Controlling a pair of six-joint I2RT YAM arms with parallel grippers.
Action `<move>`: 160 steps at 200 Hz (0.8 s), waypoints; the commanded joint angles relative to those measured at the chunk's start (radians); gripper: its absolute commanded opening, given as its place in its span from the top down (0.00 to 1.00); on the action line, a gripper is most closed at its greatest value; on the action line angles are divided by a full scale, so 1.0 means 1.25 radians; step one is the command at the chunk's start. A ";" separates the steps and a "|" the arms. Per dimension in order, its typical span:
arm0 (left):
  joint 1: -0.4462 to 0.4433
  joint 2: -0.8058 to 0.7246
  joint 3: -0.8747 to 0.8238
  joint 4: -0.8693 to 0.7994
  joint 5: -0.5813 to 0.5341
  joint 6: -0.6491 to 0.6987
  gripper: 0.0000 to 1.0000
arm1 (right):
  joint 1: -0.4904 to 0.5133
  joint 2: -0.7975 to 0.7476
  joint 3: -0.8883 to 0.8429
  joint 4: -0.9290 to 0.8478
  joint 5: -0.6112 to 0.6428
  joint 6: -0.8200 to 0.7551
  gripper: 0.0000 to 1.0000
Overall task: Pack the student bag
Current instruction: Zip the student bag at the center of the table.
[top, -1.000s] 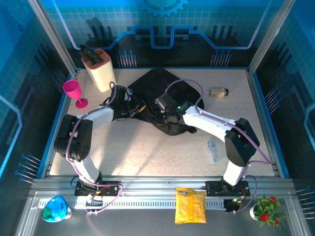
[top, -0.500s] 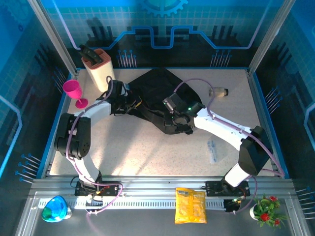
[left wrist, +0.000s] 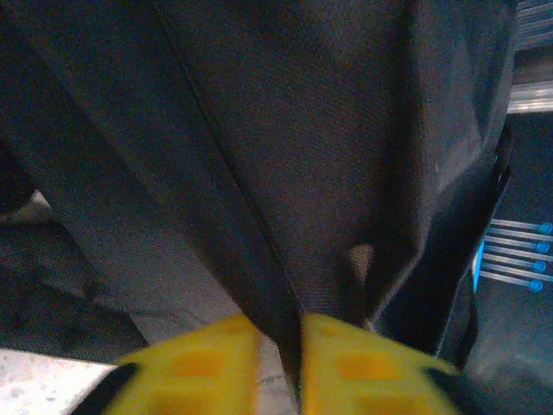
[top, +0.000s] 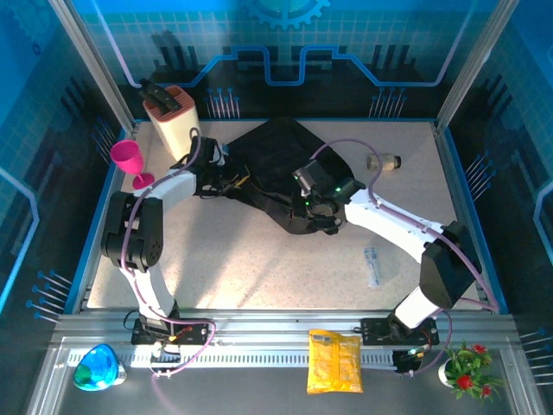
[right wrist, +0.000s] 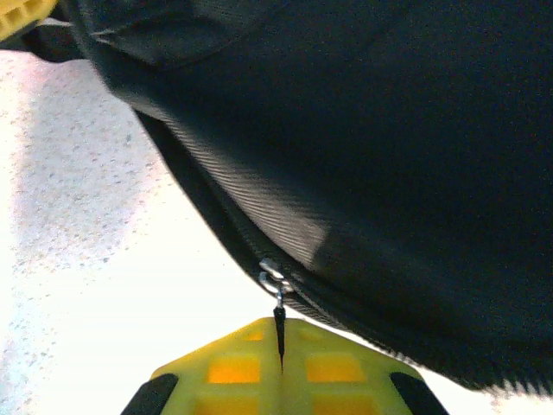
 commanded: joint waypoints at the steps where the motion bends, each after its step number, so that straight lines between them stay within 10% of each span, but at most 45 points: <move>1: 0.021 -0.061 -0.056 0.040 -0.024 -0.014 0.60 | 0.018 0.057 0.079 -0.007 -0.077 -0.039 1.00; 74: -0.060 -0.214 -0.352 0.304 0.020 -0.275 0.44 | 0.049 0.184 0.213 -0.025 -0.117 -0.042 1.00; 160: -0.119 -0.103 -0.399 0.547 0.038 -0.462 0.76 | 0.050 0.193 0.219 -0.024 -0.117 -0.035 1.00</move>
